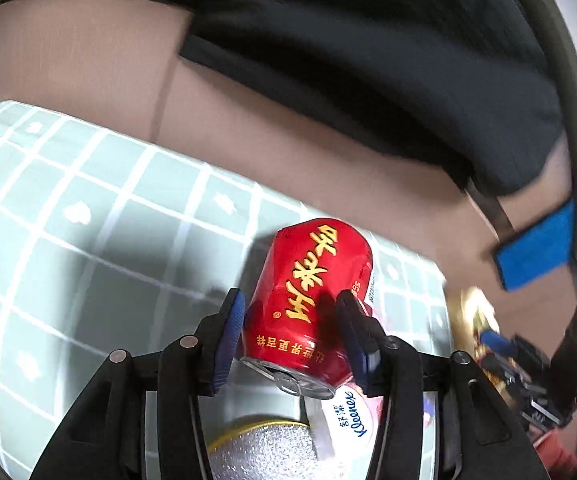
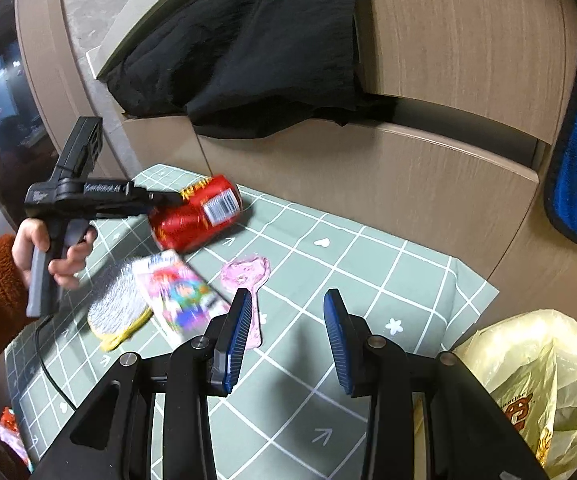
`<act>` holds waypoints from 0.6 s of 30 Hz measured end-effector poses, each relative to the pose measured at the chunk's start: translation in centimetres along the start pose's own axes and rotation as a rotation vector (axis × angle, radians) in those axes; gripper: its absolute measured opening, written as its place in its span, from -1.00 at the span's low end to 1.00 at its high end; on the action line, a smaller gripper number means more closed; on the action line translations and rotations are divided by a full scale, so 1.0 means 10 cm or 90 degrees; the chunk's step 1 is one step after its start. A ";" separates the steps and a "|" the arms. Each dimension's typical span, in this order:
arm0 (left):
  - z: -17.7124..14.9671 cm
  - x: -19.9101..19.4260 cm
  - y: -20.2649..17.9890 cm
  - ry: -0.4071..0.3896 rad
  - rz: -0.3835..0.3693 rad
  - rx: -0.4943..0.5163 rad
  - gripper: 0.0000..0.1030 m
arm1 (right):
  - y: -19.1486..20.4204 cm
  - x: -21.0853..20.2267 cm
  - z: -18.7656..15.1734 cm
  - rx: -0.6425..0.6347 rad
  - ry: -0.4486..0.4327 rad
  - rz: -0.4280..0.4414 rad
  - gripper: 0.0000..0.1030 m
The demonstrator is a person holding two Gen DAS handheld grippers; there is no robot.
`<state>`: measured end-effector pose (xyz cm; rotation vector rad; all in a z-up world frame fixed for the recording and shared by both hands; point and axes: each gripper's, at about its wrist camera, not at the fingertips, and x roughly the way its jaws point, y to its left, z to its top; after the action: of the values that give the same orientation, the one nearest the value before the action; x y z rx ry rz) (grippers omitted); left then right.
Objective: Collect trash
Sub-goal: 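Close the left gripper around the red drink can and lift it, then grasp the pink heart-shaped toy with the right gripper while the left gripper holds the can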
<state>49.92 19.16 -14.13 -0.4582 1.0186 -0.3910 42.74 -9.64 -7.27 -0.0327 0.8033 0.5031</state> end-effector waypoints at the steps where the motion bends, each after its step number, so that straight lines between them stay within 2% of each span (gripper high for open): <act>1: -0.04 0.03 -0.07 0.011 -0.003 0.014 0.05 | 0.01 -0.02 -0.01 -0.002 0.000 0.001 -0.31; 3: -0.03 0.11 -0.16 0.030 0.001 0.023 0.19 | 0.03 -0.05 -0.02 -0.007 0.002 0.001 -0.31; 6: -0.05 0.28 -0.23 0.069 -0.020 -0.010 0.21 | 0.07 -0.10 -0.04 -0.016 0.005 0.004 -0.31; 8: -0.07 0.28 -0.24 0.053 -0.006 -0.014 0.18 | 0.11 -0.14 -0.07 -0.030 0.006 0.009 -0.31; 11: -0.18 0.10 -0.34 0.007 0.042 0.000 0.16 | 0.17 -0.18 -0.13 -0.058 0.011 0.016 -0.31; 13: -0.25 -0.03 -0.38 -0.016 0.041 -0.014 0.16 | 0.23 -0.19 -0.15 -0.079 0.013 0.024 -0.31; 18: -0.59 -0.63 -0.45 -0.086 0.075 -0.060 0.16 | 0.37 -0.02 -0.02 -0.095 0.027 0.053 -0.31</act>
<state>41.34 17.48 -9.85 -0.4997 0.9309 -0.2043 40.89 -6.54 -6.65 -0.1479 0.8093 0.6424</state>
